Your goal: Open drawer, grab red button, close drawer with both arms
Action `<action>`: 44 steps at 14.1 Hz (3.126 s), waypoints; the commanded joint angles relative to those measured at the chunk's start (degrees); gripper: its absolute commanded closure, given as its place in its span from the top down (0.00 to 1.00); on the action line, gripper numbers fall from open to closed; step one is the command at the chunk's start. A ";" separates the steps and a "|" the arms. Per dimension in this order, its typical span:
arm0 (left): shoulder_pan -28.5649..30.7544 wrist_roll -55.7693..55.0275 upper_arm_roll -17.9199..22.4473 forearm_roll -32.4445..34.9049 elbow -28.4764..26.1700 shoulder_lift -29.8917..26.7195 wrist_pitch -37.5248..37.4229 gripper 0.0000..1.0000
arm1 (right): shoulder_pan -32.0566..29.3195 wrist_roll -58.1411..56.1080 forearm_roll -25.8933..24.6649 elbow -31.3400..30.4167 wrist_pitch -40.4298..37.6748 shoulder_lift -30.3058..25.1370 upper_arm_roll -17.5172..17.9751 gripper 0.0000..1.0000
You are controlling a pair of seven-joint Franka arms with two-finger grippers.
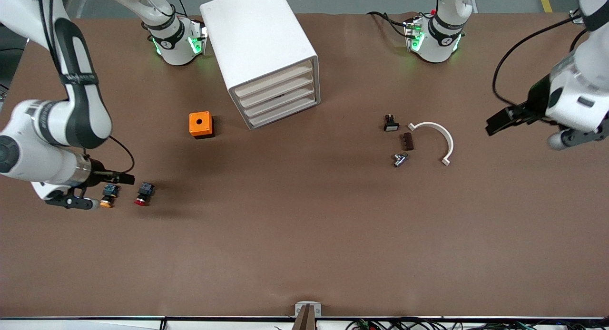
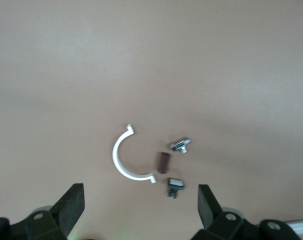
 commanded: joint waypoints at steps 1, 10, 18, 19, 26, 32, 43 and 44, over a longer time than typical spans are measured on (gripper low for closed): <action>1.24 4.08 -0.70 0.97 -8.04 -7.40 0.82 1.00 | -0.23 -0.69 -1.03 3.25 -9.93 -4.48 0.79 1.00; 1.86 7.86 -1.32 0.97 -10.51 -13.04 -1.82 1.00 | 1.35 -0.08 -1.65 13.19 -21.91 -11.97 0.97 1.00; 1.86 9.01 -0.88 1.15 -9.02 -11.63 -2.08 1.00 | 1.17 0.37 -1.91 15.55 -21.65 -12.32 0.79 1.00; 1.86 9.01 -0.88 1.23 -9.11 -11.63 -2.08 1.00 | 1.00 0.72 -1.91 17.31 -21.82 -12.15 0.71 1.00; 1.86 9.10 -0.88 1.15 -10.86 -12.69 -2.08 1.00 | 0.47 1.07 -0.68 16.62 -26.31 -13.46 0.88 1.00; 1.86 9.10 -0.96 1.15 -11.65 -13.57 -1.65 1.00 | 0.83 0.81 -0.86 9.95 -22.70 -22.07 1.06 1.00; 1.86 9.88 -1.05 1.15 -11.14 -12.79 -0.32 1.00 | 1.35 0.37 -1.47 9.77 -23.85 -22.43 1.14 1.00; 1.95 11.02 -0.79 1.15 -9.91 -11.99 -0.67 1.00 | 1.35 0.37 -1.56 9.77 -23.93 -22.86 1.14 1.00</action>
